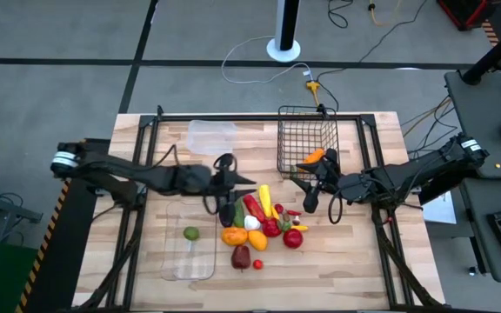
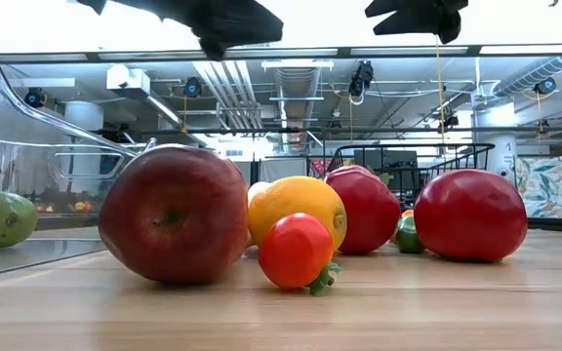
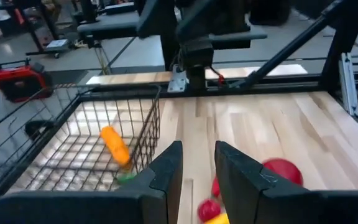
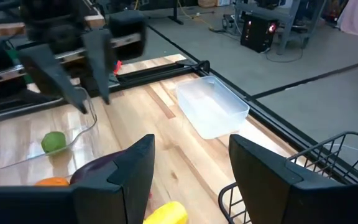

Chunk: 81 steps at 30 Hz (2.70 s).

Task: Sort produce into baskets
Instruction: Put the red bell pepper into the wire basket

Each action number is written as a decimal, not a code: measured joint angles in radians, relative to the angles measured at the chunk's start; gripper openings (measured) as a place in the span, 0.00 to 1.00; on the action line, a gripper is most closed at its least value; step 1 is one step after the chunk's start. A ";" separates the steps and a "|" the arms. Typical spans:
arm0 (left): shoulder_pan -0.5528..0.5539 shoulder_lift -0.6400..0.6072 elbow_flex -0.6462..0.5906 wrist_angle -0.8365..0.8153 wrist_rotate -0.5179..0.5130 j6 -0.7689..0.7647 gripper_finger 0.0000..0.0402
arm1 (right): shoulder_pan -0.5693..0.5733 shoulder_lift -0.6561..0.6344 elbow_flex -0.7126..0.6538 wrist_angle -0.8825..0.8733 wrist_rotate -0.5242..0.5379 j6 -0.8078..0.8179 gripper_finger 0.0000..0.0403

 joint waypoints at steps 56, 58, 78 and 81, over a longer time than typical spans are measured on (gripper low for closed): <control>-0.294 -0.285 -0.018 -0.760 -0.204 -0.411 0.19 | -0.106 0.469 0.568 -0.519 -0.361 0.243 0.49; -0.294 -0.311 -0.018 -0.779 -0.228 -0.380 0.19 | -0.110 0.503 0.602 -0.557 -0.372 0.274 0.49; -0.300 -0.487 -0.082 -0.851 -0.249 -0.361 0.19 | -0.122 0.779 0.919 -0.967 -0.461 0.517 0.49; -0.300 -0.485 -0.085 -0.850 -0.250 -0.368 0.19 | -0.122 0.778 0.919 -0.982 -0.462 0.521 0.49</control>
